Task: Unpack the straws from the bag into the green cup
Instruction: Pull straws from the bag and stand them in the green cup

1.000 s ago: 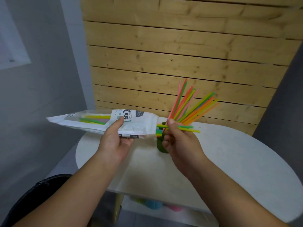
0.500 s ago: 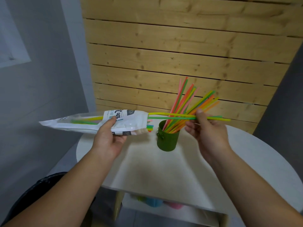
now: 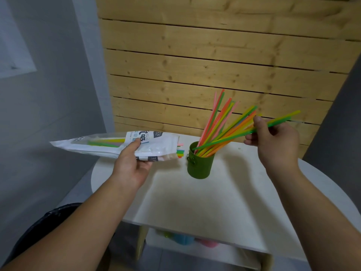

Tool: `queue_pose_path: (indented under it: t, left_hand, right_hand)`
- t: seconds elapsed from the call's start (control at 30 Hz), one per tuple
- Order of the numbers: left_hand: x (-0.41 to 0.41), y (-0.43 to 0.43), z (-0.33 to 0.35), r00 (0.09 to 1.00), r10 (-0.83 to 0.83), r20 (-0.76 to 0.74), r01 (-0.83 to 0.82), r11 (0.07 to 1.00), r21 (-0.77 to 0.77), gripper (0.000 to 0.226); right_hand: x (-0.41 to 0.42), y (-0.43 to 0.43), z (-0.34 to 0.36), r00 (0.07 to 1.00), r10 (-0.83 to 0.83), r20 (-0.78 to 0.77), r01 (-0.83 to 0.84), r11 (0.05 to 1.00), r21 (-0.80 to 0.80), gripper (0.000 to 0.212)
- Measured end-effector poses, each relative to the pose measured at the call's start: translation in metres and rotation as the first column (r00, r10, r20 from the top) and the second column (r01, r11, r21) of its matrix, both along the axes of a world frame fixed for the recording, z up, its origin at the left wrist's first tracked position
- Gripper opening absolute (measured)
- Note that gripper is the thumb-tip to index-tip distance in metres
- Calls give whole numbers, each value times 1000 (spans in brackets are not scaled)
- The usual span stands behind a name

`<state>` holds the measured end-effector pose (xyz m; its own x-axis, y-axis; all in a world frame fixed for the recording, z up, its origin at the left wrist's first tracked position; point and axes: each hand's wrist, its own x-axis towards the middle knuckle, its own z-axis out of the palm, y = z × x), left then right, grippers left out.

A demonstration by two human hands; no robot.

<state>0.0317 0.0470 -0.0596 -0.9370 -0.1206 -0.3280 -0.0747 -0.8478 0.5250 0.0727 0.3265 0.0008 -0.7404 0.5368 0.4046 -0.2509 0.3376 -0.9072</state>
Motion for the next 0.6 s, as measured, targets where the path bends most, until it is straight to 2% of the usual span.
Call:
queue_pose_path:
  t: [0.17,0.3,0.47,0.6]
  left_hand:
    - [3,4,2,1000,-23,1,23,999,-26,28]
    - [5,8,4,999,-48,-13,48,998,-38,17]
    - [7,9,6,997,-67,-41,65,996,-55,15]
    - [6,10,6,997,-69,-44,66,996,-67,18]
  right_hand:
    - [-7,-8,-6,992,40,119,-54,991,123,30]
    - [-19,-19,-15,971,24,237,-83,966,243,41]
    - [-23,-18,-22,943,167,287,-159,986,-51,25]
    - [-20,-18,-29,927,241,288,-215,969,-120,19]
